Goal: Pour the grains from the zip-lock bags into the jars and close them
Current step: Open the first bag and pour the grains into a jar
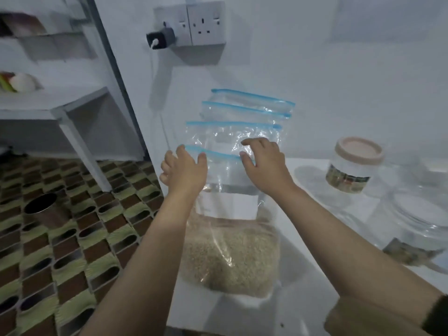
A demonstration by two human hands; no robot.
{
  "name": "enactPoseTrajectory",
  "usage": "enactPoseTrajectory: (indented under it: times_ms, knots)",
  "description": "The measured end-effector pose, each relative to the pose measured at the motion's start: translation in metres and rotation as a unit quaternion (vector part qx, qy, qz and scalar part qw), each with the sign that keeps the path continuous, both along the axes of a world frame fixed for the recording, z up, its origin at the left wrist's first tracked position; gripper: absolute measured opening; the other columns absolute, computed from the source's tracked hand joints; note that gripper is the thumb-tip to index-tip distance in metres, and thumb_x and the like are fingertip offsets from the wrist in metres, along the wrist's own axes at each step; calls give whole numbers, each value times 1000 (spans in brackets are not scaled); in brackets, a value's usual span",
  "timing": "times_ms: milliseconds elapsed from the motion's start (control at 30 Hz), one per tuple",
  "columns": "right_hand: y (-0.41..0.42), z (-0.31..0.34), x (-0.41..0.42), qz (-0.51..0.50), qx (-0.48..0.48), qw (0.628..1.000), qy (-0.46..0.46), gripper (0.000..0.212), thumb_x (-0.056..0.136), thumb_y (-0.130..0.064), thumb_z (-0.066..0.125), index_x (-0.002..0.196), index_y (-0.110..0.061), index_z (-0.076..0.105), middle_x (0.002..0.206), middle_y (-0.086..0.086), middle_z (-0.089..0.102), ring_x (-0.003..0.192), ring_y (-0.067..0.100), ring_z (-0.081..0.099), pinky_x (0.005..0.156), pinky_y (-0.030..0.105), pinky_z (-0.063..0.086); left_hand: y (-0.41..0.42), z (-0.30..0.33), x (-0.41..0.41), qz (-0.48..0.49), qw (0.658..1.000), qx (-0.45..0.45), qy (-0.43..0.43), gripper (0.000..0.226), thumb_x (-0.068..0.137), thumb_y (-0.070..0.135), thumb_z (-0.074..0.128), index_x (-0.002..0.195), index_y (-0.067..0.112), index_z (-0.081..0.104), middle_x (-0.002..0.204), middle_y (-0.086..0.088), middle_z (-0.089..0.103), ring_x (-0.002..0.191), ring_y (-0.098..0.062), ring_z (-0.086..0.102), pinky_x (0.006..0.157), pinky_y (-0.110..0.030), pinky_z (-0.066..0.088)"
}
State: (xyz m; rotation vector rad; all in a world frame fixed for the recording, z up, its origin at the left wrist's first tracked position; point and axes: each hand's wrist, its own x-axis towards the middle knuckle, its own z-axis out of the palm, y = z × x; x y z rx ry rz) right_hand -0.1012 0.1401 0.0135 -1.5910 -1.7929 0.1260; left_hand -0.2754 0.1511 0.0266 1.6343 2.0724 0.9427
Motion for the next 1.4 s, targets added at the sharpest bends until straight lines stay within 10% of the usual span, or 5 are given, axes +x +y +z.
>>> enactPoseTrajectory:
  times_ms: [233, 533, 900, 1133, 1400]
  knots:
    - [23, 10, -20, -35, -224, 973, -45, 42, 101, -43, 44, 140, -27, 43, 135, 6, 53, 128, 30, 45, 108, 45, 32, 24, 0, -28, -64, 979, -23, -190, 63, 96, 29, 59, 149, 14, 30, 146, -12, 41, 113, -23, 52, 82, -21, 38]
    - [-22, 61, -56, -112, 9, 993, -29, 21, 98, -27, 46, 113, -25, 62, 105, -8, 64, 106, 24, 49, 84, 33, 20, -2, 36, -32, -128, 899, 180, -378, 5, 101, 35, 52, 98, 31, 53, 88, 15, 71, 82, 3, 60, 80, -15, 46]
    - [-55, 106, -101, 33, 199, 978, 51, 17, 95, -28, 53, 101, -21, 67, 92, -12, 68, 91, 13, 61, 92, 49, 46, -40, 69, -44, -207, 856, 328, -341, 18, 104, 30, 45, 90, 30, 57, 79, 18, 57, 73, 1, 51, 68, -14, 43]
    - [-64, 90, -53, -166, 109, 976, -88, 15, 98, -36, 55, 103, -31, 68, 98, -12, 70, 103, 25, 51, 97, 41, 22, -14, 40, -63, -69, 879, 299, -365, 27, 104, 26, 44, 79, 28, 52, 69, 10, 48, 58, -3, 41, 55, -19, 38]
    - [-78, 58, -32, -125, 100, 976, 146, 16, 90, -12, 68, 102, -23, 67, 82, -6, 63, 73, 8, 58, 68, 5, 38, -2, 2, -76, 3, 978, 170, -117, 45, 99, 15, 51, 142, 18, 38, 135, -6, 45, 126, -25, 44, 99, -37, 43]
